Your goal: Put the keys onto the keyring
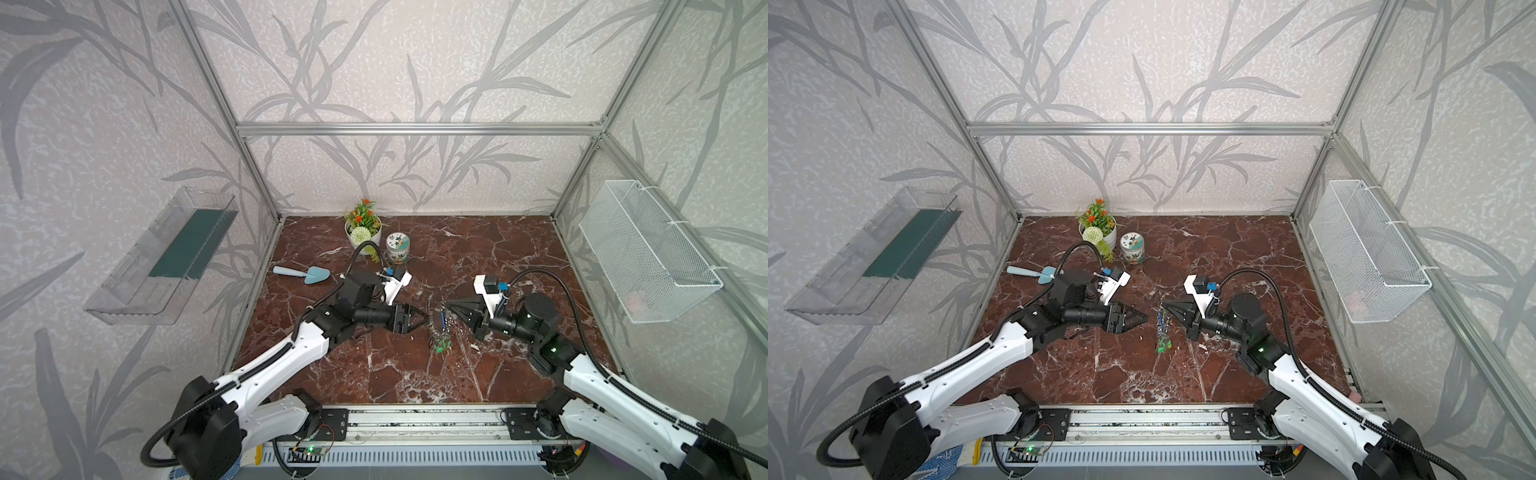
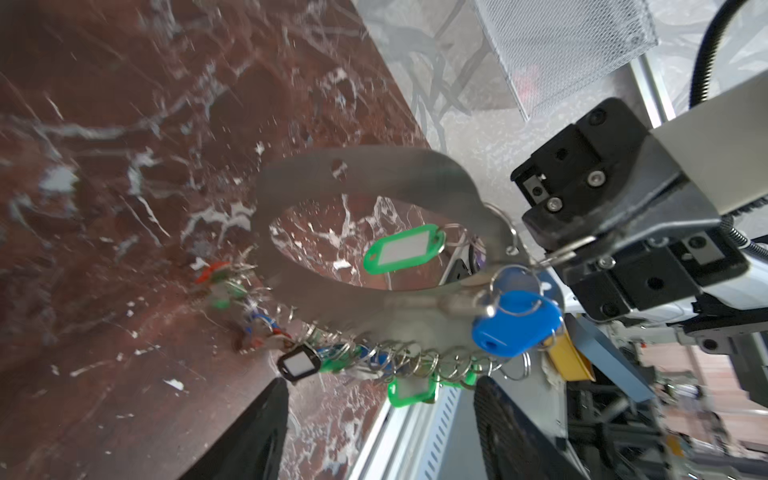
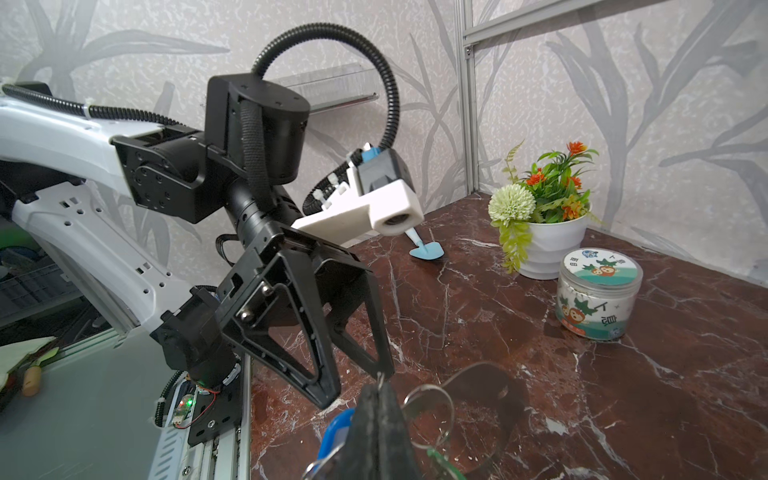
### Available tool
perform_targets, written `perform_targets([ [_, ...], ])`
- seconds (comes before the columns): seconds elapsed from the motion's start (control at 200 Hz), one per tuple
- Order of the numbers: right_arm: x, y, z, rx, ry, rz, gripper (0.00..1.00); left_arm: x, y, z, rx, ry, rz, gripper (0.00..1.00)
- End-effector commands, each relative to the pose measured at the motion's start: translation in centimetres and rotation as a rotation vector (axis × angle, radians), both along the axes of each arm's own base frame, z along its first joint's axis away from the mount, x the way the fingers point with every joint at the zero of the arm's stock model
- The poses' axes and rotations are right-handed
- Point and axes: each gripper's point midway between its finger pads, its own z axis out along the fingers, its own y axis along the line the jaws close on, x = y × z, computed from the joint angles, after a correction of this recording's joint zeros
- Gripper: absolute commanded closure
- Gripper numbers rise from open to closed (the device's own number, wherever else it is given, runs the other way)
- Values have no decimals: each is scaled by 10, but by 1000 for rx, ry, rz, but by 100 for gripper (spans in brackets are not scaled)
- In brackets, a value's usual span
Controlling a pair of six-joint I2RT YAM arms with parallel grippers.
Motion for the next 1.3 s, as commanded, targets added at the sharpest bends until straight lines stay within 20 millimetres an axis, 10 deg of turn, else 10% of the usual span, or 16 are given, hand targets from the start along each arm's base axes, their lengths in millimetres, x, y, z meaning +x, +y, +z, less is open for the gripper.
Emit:
perform_targets([
  [0.0, -7, -2, 37, 85, -106, 18, 100, 6, 9, 38, -91, -282, 42, 31],
  [0.465, -12, 7, 37, 118, -58, 141, 100, -4, -2, 105, -182, -582, -96, 48],
  [1.295, -21, 9, 69, 152, -27, 200, 100, -12, -33, 89, -171, -577, -393, 61],
])
